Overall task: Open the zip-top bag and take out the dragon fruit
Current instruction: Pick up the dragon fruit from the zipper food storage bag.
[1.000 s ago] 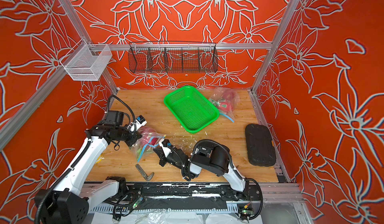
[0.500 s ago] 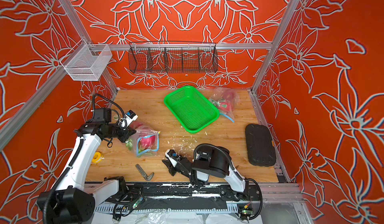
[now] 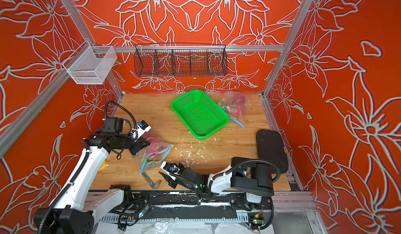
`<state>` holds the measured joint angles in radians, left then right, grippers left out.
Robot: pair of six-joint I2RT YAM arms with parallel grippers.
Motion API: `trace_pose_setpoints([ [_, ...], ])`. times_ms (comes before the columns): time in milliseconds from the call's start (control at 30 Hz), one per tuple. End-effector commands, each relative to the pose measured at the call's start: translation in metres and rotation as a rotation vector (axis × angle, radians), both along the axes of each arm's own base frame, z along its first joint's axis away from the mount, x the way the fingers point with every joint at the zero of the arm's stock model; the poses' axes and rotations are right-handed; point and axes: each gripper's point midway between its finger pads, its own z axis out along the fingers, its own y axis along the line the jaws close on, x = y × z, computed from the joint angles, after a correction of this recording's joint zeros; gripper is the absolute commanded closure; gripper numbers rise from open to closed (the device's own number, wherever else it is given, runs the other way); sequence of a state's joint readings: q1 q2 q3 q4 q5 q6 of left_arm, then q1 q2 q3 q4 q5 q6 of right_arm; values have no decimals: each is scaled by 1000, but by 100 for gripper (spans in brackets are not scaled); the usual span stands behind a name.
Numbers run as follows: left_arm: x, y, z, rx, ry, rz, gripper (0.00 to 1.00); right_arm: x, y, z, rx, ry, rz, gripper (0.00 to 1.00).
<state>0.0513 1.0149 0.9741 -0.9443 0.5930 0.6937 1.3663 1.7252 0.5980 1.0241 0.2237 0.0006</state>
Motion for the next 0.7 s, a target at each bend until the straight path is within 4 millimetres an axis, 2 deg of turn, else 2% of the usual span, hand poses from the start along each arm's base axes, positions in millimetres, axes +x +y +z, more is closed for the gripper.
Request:
trace_pose_setpoints([
  [0, 0, 3, 11, 29, -74, 10, 89, 20, 11, -28, -169, -49, 20, 60],
  [167, 13, 33, 5, 142, -106, 92, 84, 41, 28, -37, -245, -71, 31, 62],
  [200, 18, 42, 5, 151, -111, 118, 77, 45, 31, -40, -260, -65, 33, 64],
  [300, 34, 71, 2, 159, -83, 193, 63, 50, 40, -49, -286, -57, 43, 66],
  [367, 39, 83, -4, 153, -45, 221, 56, 50, 46, -54, -302, -52, 56, 66],
  [433, 44, 87, -15, 157, -23, 202, 51, 53, 50, -57, -312, -51, 51, 63],
  [533, 58, 89, -31, 133, -11, 213, 44, 56, 57, -57, -320, -64, 47, 53],
  [667, 75, 94, -56, 109, 46, 235, 42, 61, 68, -52, -347, -107, 56, 37],
])
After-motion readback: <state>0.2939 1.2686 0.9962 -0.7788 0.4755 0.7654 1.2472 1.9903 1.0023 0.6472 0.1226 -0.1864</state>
